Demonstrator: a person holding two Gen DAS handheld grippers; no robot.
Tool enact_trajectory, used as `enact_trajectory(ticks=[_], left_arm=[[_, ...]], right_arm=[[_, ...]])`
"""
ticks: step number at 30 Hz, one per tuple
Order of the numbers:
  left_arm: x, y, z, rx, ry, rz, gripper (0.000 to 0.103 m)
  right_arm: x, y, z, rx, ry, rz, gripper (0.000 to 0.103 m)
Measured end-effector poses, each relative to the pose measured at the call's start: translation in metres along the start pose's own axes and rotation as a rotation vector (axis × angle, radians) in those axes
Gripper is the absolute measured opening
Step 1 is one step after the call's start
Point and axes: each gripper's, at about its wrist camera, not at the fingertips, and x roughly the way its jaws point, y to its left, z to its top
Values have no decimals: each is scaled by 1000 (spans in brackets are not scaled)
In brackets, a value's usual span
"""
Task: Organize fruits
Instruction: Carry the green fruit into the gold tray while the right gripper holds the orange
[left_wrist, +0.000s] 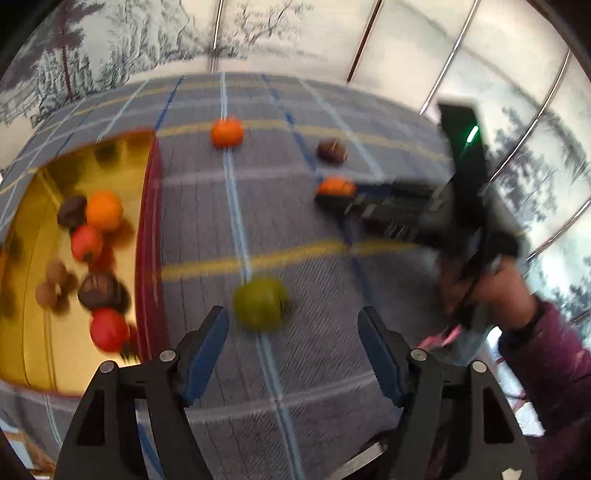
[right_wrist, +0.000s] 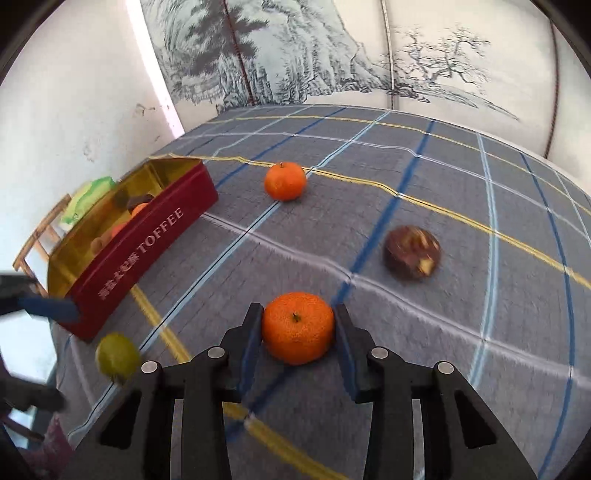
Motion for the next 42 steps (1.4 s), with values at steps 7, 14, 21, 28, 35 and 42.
enact_trajectory(ticks=[7, 14, 21, 28, 35, 42], left_arm=[[2, 9, -10, -78, -56, 27, 59], [3, 12, 8, -61, -89, 56, 59], [-4, -1, 24, -29, -122, 64, 60], [24, -1, 28, -10, -32, 95, 56], [39, 13, 30, -89, 4, 55, 44], [42, 12, 31, -84, -1, 67, 35]], right_arm=[[1, -2, -1, 13, 10, 6, 39], [2, -2, 0, 18, 12, 1, 40], [2, -3, -1, 25, 10, 5, 40], [1, -6, -3, 44, 6, 13, 40], [-1, -11, -2, 63, 1, 31, 41], [0, -11, -2, 63, 9, 33, 41]])
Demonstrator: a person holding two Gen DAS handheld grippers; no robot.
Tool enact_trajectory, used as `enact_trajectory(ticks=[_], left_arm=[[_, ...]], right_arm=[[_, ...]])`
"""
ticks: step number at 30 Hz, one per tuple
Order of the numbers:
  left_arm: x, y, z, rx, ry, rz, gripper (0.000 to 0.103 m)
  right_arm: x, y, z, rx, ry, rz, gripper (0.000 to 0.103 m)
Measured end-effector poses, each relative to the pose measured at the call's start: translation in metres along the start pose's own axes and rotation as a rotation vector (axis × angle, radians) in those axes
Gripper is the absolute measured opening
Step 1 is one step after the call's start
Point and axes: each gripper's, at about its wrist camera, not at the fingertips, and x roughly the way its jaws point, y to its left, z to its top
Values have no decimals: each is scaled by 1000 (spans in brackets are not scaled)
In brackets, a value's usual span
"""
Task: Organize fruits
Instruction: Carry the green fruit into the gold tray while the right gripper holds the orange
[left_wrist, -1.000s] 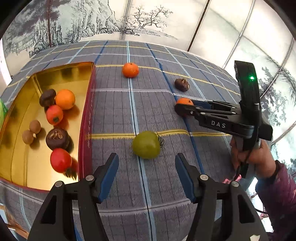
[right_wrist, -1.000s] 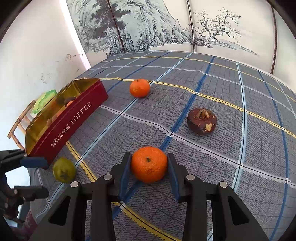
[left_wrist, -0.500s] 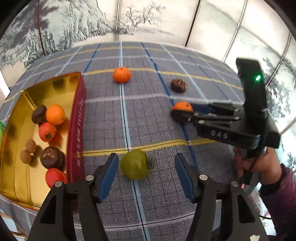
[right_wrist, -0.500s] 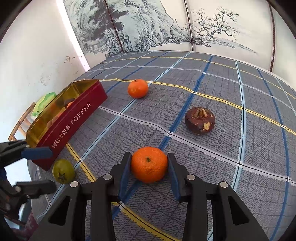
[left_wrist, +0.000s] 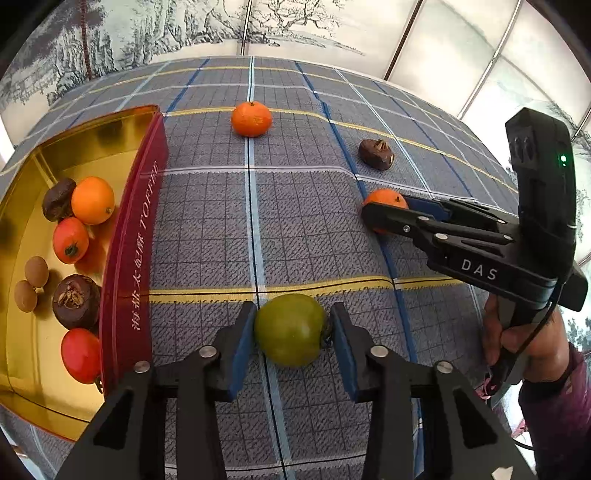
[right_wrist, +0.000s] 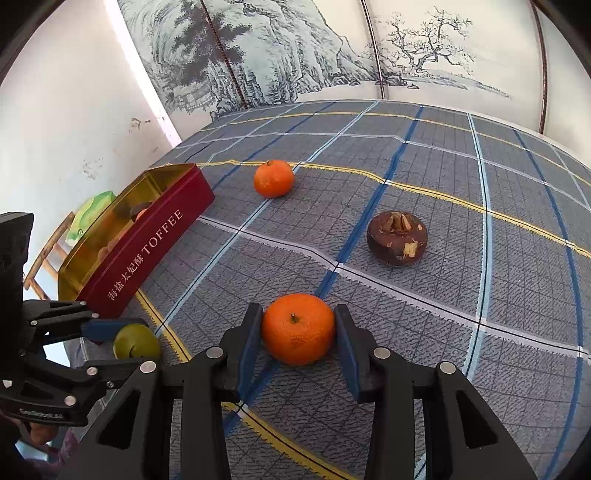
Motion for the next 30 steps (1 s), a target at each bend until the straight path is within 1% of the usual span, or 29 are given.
enact_trajectory(ticks=[2, 5, 10, 14, 22, 26, 30], left_arm=[[-4, -2, -2, -2, -11, 5, 34], [-22, -8, -4, -4, -57, -9, 34], [-55, -21, -4, 30, -141, 35, 35], [-76, -27, -5, 60, -201, 98, 35], [-97, -17, -9, 69, -250, 174, 35], [-103, -7, -11, 65, -271, 213, 35], [-107, 5, -12, 49, -274, 227, 35]], right_arm=[[1, 1, 1, -7, 3, -10, 41], [2, 4, 1, -16, 5, -24, 40], [4, 11, 1, -44, 11, -60, 40], [5, 15, 2, -65, 16, -87, 40], [6, 19, 1, -89, 22, -119, 40], [9, 30, 0, -142, 32, -183, 40], [7, 25, 0, -122, 28, -168, 40]])
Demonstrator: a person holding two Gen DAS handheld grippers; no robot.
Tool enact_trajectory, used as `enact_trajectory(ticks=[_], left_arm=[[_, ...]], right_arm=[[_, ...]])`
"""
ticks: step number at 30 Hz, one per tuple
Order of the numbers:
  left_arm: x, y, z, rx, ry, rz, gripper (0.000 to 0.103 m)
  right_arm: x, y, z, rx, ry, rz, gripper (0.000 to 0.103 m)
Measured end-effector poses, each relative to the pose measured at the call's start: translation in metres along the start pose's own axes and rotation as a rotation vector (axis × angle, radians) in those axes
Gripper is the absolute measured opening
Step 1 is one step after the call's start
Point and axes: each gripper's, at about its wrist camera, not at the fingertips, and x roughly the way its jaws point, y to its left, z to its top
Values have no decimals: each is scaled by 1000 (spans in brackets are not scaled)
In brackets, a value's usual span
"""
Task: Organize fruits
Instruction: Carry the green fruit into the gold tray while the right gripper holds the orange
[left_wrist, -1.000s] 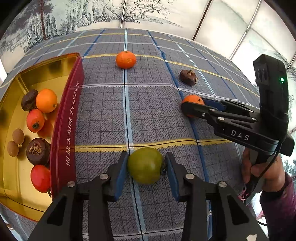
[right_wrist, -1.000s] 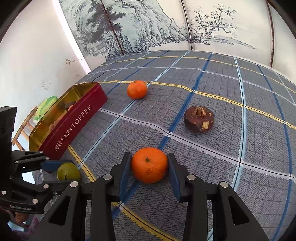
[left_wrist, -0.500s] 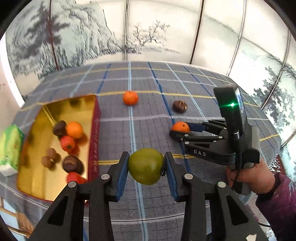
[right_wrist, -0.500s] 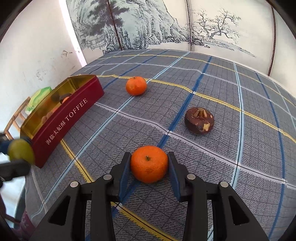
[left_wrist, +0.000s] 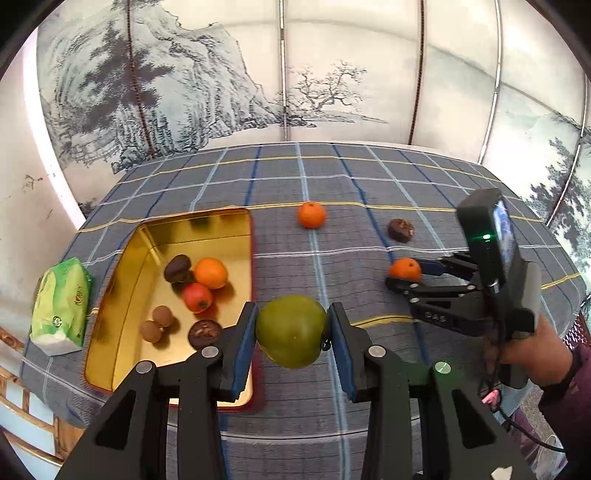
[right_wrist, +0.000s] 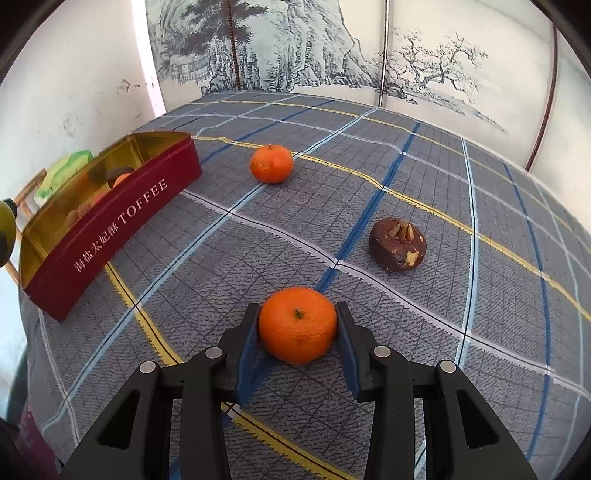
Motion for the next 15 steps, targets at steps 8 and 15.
enact_trajectory(ticks=[8, 15], left_arm=[[6, 27, -10, -39, 16, 34, 35], [18, 52, -19, -68, 38, 74, 35]], right_arm=[[0, 1, 0, -5, 1, -8, 40], [0, 1, 0, -4, 0, -6, 40]])
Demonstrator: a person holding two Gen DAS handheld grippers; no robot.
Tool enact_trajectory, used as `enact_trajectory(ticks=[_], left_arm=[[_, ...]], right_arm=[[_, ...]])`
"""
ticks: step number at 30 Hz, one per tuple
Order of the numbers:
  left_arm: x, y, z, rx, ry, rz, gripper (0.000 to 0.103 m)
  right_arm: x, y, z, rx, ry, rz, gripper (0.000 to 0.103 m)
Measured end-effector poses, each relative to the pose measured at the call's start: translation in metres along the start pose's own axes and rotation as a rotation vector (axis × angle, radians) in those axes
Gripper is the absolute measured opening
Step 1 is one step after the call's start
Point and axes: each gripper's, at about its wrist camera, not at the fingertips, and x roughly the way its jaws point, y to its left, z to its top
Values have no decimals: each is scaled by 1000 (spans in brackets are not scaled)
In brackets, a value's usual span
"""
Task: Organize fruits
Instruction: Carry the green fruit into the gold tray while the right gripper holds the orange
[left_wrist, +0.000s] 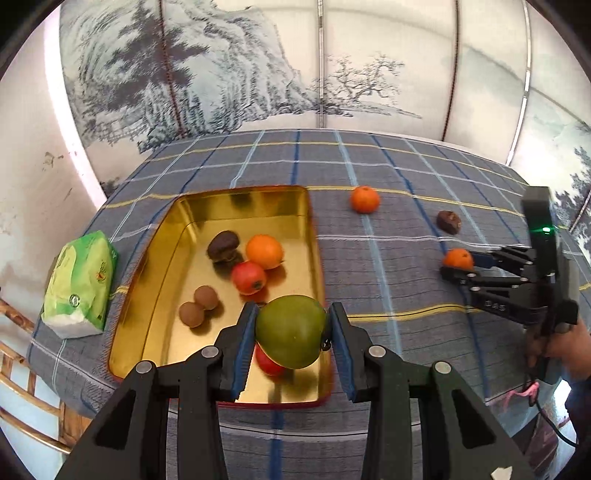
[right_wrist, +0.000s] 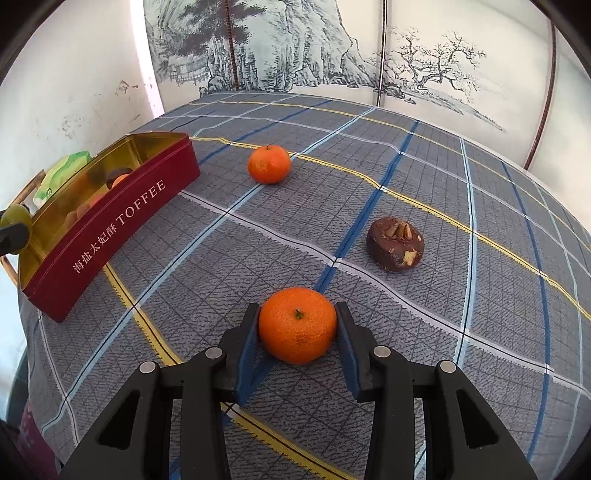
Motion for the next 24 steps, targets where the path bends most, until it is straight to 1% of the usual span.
enact_trajectory(ticks=[8, 12, 16, 24], left_arm=[[19, 53, -11, -101, 44, 63, 35], [26, 73, -17, -144, 64, 78, 35], [33, 79, -20, -154, 78, 85, 35], [41, 72, -21, -125, 88, 77, 35]], right_arm=[[0, 0, 0, -1, 0, -1, 40], [0, 0, 0, -1, 0, -1, 40], [0, 0, 0, -1, 0, -1, 40], [0, 1, 0, -2, 0, -2, 40]])
